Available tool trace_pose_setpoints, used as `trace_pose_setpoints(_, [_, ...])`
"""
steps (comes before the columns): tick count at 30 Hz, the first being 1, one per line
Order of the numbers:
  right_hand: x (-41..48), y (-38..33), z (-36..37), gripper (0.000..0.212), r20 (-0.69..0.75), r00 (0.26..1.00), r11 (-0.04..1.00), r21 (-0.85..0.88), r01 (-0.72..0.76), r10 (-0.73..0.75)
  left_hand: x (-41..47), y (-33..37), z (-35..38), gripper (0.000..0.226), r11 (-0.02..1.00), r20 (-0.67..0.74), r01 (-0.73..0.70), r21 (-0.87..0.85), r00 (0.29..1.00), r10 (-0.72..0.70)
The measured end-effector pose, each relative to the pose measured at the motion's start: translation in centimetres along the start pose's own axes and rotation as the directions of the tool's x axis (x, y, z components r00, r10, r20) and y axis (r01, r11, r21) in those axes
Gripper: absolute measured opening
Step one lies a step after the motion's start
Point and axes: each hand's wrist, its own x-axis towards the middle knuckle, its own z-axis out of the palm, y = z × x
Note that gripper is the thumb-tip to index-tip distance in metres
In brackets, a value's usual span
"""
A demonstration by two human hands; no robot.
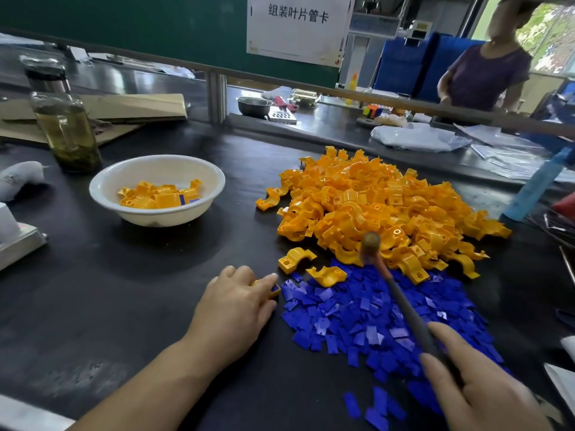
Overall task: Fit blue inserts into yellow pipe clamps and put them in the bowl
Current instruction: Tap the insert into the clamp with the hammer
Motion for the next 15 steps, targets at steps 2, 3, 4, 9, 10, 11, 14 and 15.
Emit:
trace_pose_setpoints(2, [-0.4,2.0,-0.1,0.048,-0.094,0.995,0.995,-0.097,-0.029,0.020,0.0,0.3,0.1,0.043,0.996,-0.057,-0.044,0.077,0.997,0.048])
trace_pose_setpoints(3, [-0.4,2.9,0.0,0.049,-0.110,0.993,0.991,-0.125,-0.043,0.029,0.0,0.4,0.1,0.043,0.993,-0.049,-0.040,0.113,0.998,0.045])
trace_pose_setpoints(4, [-0.5,3.7,0.1,0.050,-0.118,0.992,0.988,-0.138,-0.063,0.047,0.1,0.5,0.1,0.045,0.990,-0.030,-0.027,0.137,0.999,0.031])
trace_pose_setpoints(9, [-0.7,6.0,0.6,0.055,-0.070,0.995,0.969,-0.230,-0.089,0.075,0.6,0.7,-0.1,0.048,0.981,0.035,0.022,0.195,0.999,-0.029])
trace_pose_setpoints(10, [-0.6,6.4,0.8,0.057,-0.057,0.996,0.965,-0.252,-0.075,0.063,0.9,0.7,-0.4,0.047,0.984,0.065,0.040,0.174,0.997,-0.052])
trace_pose_setpoints(11, [-0.5,6.7,0.9,0.059,-0.049,0.997,0.960,-0.271,-0.076,0.065,1.3,0.7,-0.7,0.044,0.990,0.098,0.076,0.115,0.991,-0.087])
trace_pose_setpoints(14, [-0.3,7.1,0.8,0.052,-0.020,0.999,0.936,-0.351,-0.030,0.025,3.0,0.2,-2.9,0.031,0.894,0.200,0.334,-0.300,0.938,-0.284])
trace_pose_setpoints(15, [-0.4,6.7,0.5,0.039,-0.035,0.998,0.933,-0.356,-0.055,0.046,3.9,-0.1,-3.8,0.029,0.738,0.232,0.435,-0.516,0.900,-0.369])
